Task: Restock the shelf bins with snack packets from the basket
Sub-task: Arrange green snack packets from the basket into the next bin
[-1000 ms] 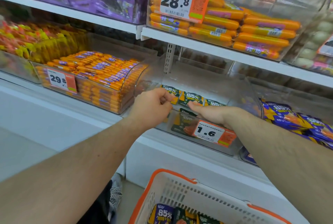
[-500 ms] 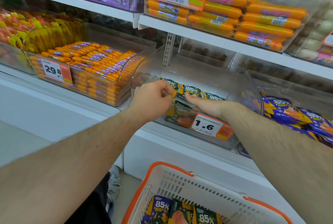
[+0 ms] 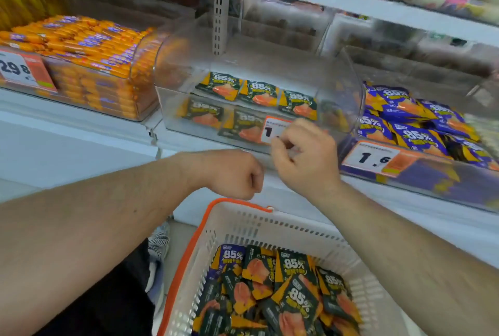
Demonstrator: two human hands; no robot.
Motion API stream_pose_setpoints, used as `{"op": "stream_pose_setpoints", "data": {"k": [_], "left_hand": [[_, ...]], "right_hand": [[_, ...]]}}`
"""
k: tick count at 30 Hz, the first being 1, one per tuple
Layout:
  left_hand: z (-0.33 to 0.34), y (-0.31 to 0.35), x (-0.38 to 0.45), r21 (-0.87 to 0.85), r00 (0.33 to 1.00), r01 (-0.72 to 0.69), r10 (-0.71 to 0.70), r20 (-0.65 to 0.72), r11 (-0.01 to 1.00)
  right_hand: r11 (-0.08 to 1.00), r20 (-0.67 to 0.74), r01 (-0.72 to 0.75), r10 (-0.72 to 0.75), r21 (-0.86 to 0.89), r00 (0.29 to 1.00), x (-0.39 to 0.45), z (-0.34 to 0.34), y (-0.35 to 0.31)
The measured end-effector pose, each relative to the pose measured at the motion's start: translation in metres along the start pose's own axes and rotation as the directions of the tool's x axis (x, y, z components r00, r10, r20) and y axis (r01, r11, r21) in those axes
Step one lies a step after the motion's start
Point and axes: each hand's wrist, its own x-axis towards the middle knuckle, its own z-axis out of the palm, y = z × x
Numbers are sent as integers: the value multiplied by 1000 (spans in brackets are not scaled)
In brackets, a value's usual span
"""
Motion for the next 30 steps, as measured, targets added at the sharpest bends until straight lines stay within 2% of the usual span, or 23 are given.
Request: {"op": "stream_pose_setpoints", "data": {"k": [2,3,4,6,8,10,11,12,14,17,20,24,27,29,30], "left_hand": [[14,0,9,83,992,-2,-9,128,997],[20,0,14,111,985,-7,-12,170,994],[25,1,18,125,979,-15,-11,203,992],[35,3,27,144,968,-25,-12,251,989],[42,4,34,166,955,-31,-20,295,986],[47,6,41,186,944,-48,-16,329,981],[48,7,44,194,943,-60,-8,334,979],[49,8,47,194,944,-71,3,330,978],[50,10,52,178,950,-83,24,311,981],[52,12,59,164,948,-88,32,316,983],[52,14,65,180,943,-80,16,334,980],[50,16,66,170,951,-76,21,307,982],[50,17,63,168,952,-68,13,306,983],[49,17,60,191,944,-56,-10,329,980],[49,16,59,209,938,-54,-22,345,976]], "right_hand": [[977,105,-211,206,37,973,-48,-1,5],[950,206,-310,307,-19,929,-73,0,11],[915,325,-393,402,-94,856,-98,0,19],[829,536,-484,553,-279,638,-142,2,33],[760,685,-490,625,-426,375,-177,5,38],[736,777,-455,614,-501,137,-203,9,35],[727,790,-423,612,-541,41,-213,10,32],[719,783,-381,621,-581,-22,-222,10,29],[669,704,-267,708,-694,-59,-242,7,26],[553,578,-183,803,-813,-146,-265,0,21],[553,567,-128,810,-823,-147,-275,-4,19],[507,535,-185,829,-842,-163,-270,-2,23],[474,553,-337,811,-813,-192,-254,1,27],[495,585,-385,796,-778,-158,-232,3,29],[533,610,-385,785,-754,-108,-217,3,29]]}}
